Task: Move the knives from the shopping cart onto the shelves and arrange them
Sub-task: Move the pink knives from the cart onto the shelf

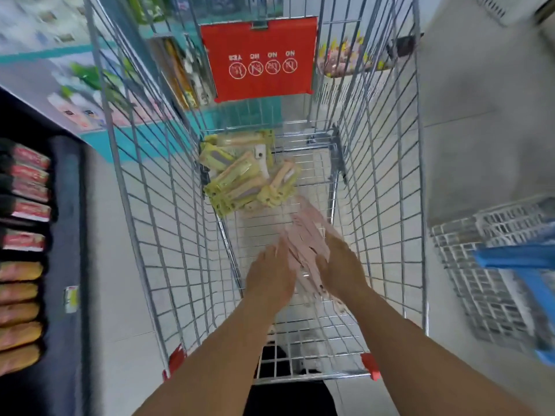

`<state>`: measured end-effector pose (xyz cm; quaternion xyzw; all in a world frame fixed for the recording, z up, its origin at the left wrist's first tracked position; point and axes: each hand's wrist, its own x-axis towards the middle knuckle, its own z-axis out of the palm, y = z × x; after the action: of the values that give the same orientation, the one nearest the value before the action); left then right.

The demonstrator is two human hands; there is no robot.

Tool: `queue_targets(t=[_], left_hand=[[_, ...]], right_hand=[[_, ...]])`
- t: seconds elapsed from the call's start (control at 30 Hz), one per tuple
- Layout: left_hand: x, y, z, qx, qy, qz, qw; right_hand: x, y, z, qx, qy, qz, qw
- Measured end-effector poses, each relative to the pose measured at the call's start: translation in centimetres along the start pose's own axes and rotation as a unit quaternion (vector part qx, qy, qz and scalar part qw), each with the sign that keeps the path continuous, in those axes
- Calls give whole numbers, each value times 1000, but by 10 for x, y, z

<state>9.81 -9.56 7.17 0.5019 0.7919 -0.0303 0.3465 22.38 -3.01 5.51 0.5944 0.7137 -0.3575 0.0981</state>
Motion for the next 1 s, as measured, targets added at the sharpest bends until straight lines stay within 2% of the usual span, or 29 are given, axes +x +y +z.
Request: queue_targets(t=[0.13, 0.3, 0.5, 0.6, 0.77, 1.0], left_hand=[[28, -6, 23, -1, -14, -1, 1000], [52, -6, 55, -30, -32, -6, 999], [63, -3, 85, -97, -2, -87, 991], [65, 2, 90, -170, 7, -145, 975], [69, 10, 94, -281, 29, -228, 932], [70, 14, 96, -355, 61, -284, 889]], right_hand=[[27, 13, 25, 25, -1, 25, 999], [55, 31, 49, 1, -10, 50, 999], [77, 49, 72, -9, 50, 47, 998], [84, 51, 74, -5, 72, 38, 997], [87, 56, 74, 47, 62, 61, 995], [80, 55, 76, 59, 60, 64, 994]])
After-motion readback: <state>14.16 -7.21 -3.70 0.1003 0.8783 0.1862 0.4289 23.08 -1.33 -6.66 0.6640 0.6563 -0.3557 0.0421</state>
